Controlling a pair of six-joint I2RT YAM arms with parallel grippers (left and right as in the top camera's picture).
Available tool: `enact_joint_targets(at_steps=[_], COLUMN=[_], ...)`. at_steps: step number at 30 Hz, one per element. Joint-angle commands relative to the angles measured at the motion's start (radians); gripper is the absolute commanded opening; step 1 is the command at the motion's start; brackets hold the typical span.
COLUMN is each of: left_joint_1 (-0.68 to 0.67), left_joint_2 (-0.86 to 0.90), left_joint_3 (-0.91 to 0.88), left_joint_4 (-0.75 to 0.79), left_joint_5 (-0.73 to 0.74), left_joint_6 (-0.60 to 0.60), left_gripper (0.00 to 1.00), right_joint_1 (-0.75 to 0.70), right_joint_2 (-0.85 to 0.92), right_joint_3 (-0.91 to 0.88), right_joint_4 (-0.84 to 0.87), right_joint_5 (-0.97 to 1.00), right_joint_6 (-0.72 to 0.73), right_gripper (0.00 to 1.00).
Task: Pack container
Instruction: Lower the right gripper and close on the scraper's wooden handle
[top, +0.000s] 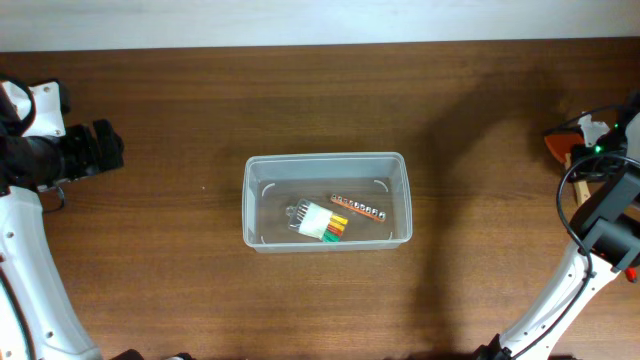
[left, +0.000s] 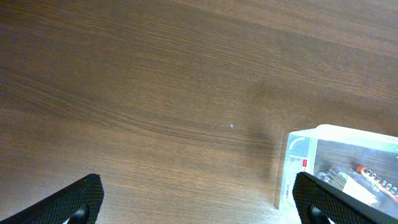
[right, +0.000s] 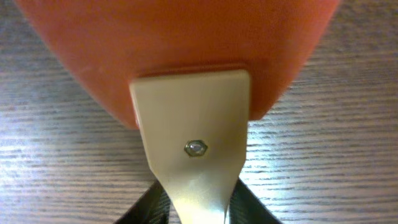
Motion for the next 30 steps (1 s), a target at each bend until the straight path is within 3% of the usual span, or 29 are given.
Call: enact_joint_targets(at_steps=[1,9,16,23,30], left_joint_1=[0.003,0.003,0.003,0.003,0.003], left_joint_2=[0.002,0.002,0.002,0.002,0.002], left_joint_3=[0.02,0.02,0.02,0.02,0.02], left_joint_4=[0.002,0.001,0.001,0.002,0.001], left_joint_5=[0.011,0.011,0.011,0.011,0.011], left_joint_6=[-0.009,-0.009,-0.009,-0.009,-0.009], left_gripper=[0.99,0.99,0.99,0.99,0.99], right_joint_1=[0.013,0.021,0.072,0.219,0.368], right_joint_2=[0.021,0.007,-0.005,-0.016,-0.092], right_joint_3=[0.013,0.038,0.241,0.525,0.586], right_joint_4=[0.005,-0.033,-0.153,-0.283,-0.333], right_joint_5=[0.002,0.002,-0.006,-0.006,-0.006], right_joint_6=[0.003,0.026,0.026,0.021,-0.027], right_gripper=[0.18,0.12,0.11,0.11,0.04])
